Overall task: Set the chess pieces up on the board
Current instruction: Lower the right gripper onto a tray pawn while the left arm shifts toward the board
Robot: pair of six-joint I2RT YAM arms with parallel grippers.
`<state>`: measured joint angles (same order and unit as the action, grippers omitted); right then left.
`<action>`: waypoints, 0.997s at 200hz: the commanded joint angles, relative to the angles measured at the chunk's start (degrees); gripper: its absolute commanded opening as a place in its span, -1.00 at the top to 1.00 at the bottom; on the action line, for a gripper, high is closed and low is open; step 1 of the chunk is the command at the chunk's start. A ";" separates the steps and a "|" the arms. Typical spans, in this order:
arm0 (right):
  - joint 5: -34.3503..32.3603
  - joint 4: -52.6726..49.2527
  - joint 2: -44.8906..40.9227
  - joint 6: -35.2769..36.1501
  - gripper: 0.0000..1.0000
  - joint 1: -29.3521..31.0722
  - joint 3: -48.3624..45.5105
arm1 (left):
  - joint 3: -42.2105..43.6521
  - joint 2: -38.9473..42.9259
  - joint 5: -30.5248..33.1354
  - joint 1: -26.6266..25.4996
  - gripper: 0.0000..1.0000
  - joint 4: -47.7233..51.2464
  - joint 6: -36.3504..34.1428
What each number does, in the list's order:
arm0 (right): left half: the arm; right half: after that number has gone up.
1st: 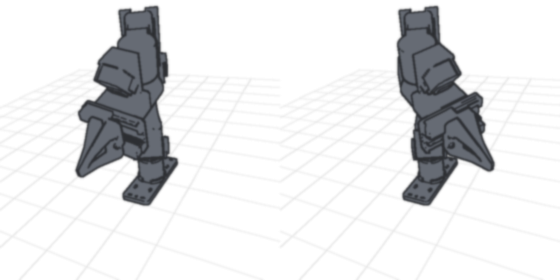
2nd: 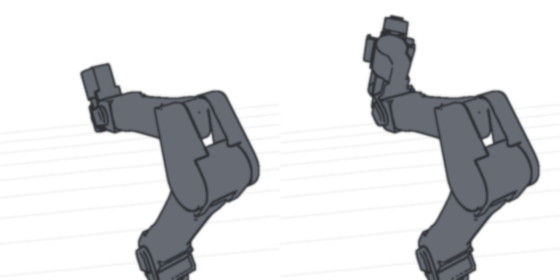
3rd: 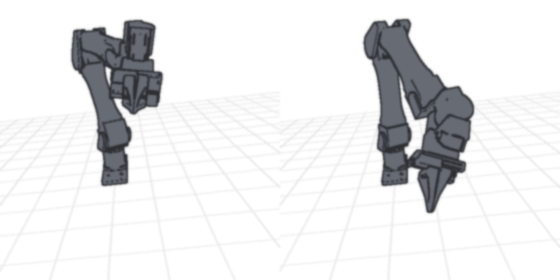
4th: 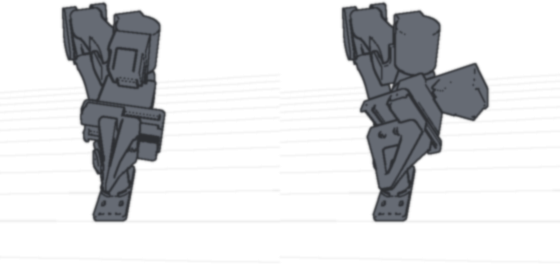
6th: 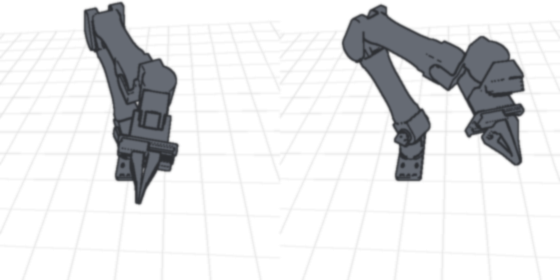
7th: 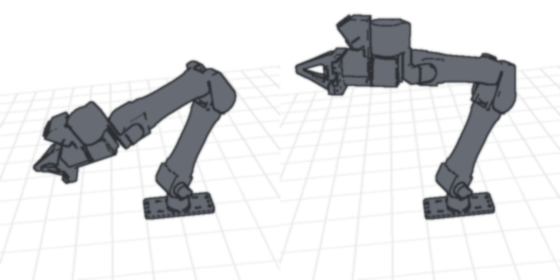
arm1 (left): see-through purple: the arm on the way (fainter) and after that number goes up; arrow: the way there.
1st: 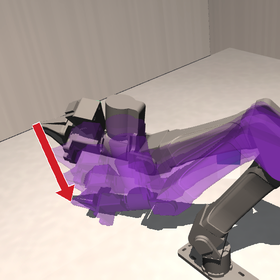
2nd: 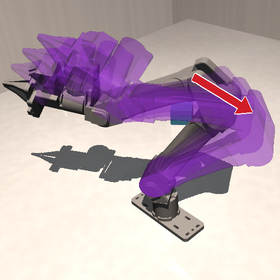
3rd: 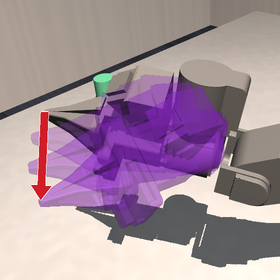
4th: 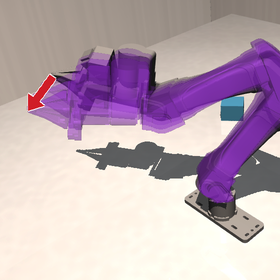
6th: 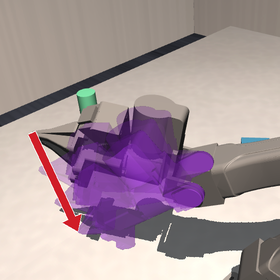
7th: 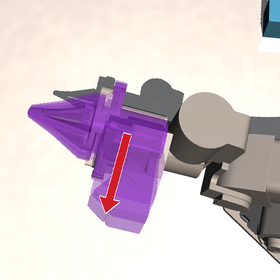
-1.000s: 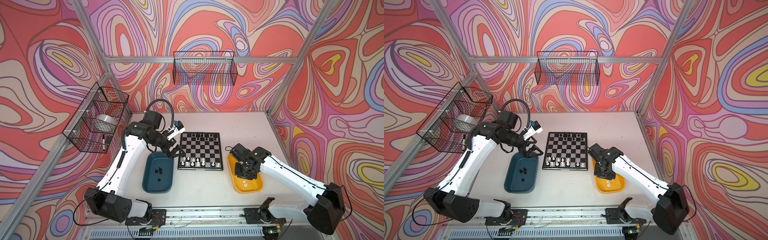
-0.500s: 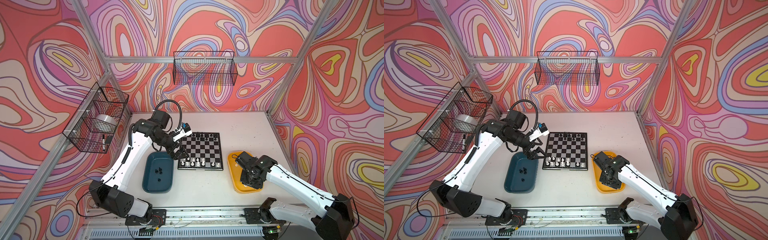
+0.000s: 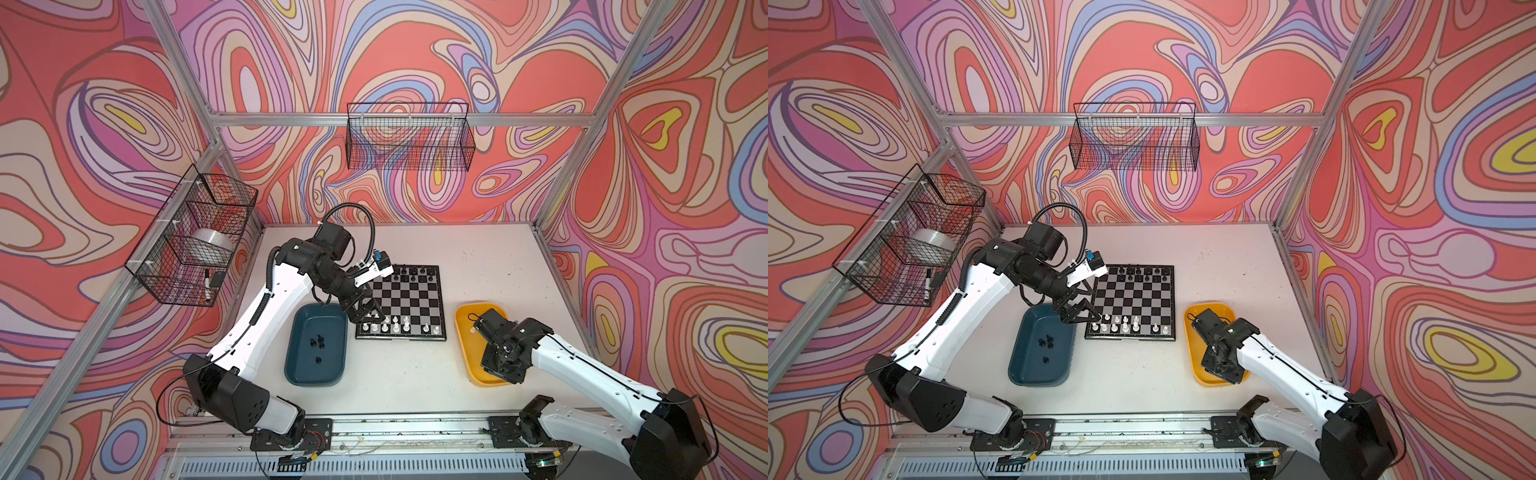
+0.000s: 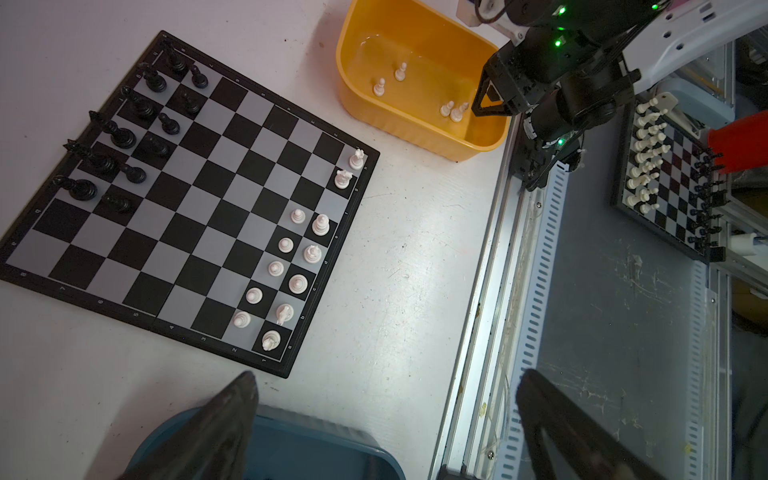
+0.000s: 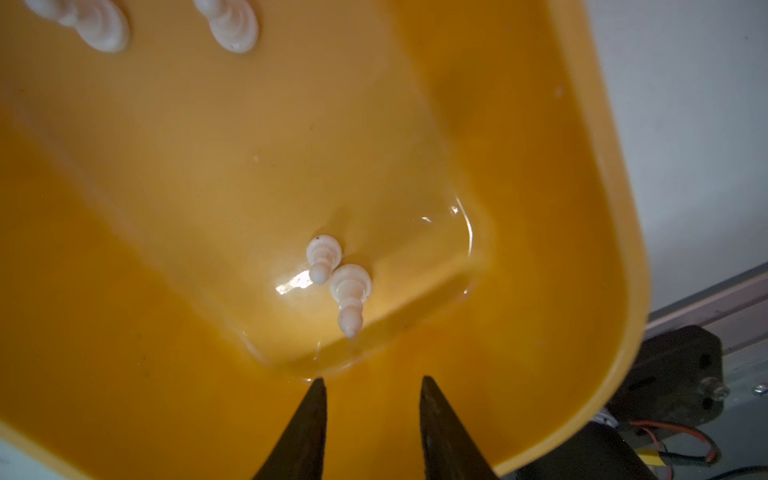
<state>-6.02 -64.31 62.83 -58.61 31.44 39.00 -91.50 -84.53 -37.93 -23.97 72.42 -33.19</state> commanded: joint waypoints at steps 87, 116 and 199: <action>0.22 4.96 3.17 2.54 0.31 -3.52 -1.61 | 1.42 0.09 -0.74 -0.22 -0.95 0.31 0.67; -0.03 4.90 3.44 2.27 0.34 -3.75 -1.62 | 1.57 -0.08 -0.82 -0.20 -0.95 0.17 0.70; -0.57 4.99 5.79 2.51 0.38 -3.86 -1.00 | 1.89 -0.41 -0.73 -0.30 -0.95 0.05 0.67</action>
<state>-5.41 -59.55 67.94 -56.45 27.77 37.89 -90.50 -84.53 -37.91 -23.97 71.96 -32.34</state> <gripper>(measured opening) 0.314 0.974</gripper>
